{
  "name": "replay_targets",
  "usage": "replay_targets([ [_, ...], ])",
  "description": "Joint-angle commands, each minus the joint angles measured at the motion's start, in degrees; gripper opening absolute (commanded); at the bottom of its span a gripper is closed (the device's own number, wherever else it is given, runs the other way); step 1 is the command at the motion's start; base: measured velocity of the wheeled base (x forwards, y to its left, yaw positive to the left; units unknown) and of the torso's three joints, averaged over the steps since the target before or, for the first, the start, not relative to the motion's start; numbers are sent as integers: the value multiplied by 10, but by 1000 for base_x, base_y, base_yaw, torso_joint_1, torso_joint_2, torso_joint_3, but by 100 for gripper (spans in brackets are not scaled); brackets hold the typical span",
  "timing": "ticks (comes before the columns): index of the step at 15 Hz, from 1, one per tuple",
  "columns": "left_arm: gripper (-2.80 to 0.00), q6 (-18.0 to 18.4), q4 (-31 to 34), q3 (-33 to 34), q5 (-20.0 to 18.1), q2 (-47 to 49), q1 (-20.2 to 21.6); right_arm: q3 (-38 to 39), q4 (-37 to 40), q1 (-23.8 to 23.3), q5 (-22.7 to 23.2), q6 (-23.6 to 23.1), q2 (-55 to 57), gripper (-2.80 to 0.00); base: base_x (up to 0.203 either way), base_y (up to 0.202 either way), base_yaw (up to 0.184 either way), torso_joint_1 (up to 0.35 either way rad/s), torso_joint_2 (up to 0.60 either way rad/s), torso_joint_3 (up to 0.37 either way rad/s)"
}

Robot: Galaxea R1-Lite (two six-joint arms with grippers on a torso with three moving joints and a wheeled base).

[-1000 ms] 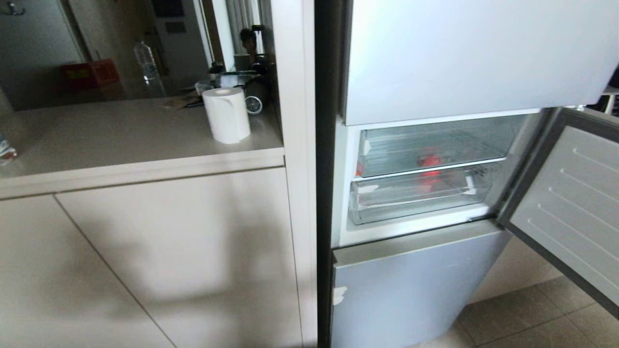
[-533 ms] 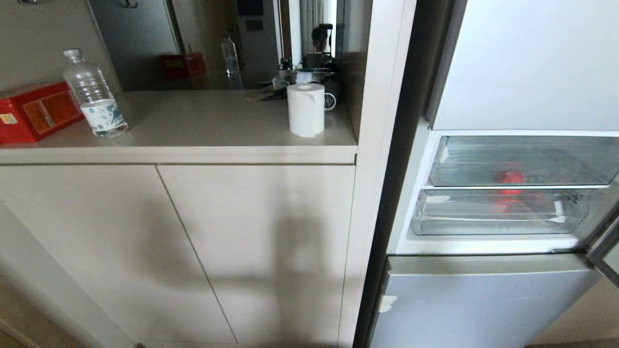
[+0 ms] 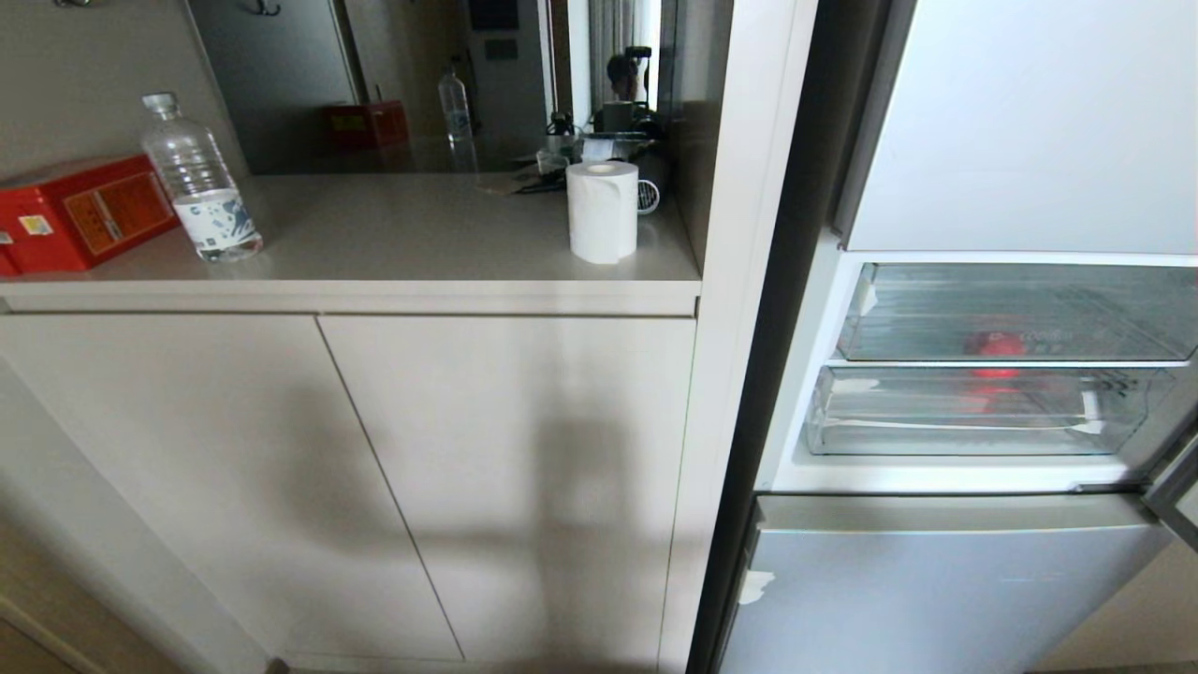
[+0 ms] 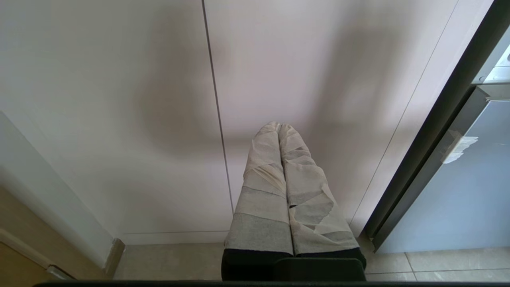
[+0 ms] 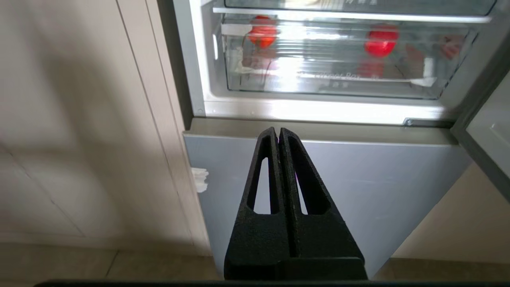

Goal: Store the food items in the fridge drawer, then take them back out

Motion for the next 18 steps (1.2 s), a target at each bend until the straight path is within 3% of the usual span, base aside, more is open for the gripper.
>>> replay_targets([
  [1, -280, 0, 0, 0, 0, 1, 0, -54, -4, 1, 14, 12, 168, -280, 0, 0, 0, 0, 0, 0],
  [5, -280, 0, 0, 0, 0, 1, 0, -121, -59, 3, 79, 51, 450, -280, 0, 0, 0, 0, 0, 0],
  [6, -280, 0, 0, 0, 0, 1, 0, -130, -92, 5, 90, 56, 516, 0, 0, 0, 0, 0, 0, 0],
  [8, -280, 0, 0, 0, 0, 1, 0, -140, -182, 12, 104, 62, 646, 0, 0, 0, 0, 0, 0, 0],
  [13, -280, 0, 0, 0, 0, 1, 1, -134, -491, 26, 117, 70, 913, 0, 0, 0, 0, 0, 0, 0],
  [18, -280, 0, 0, 0, 0, 1, 0, -142, -775, 29, 90, 67, 1105, 0, 0, 0, 0, 0, 0, 0],
])
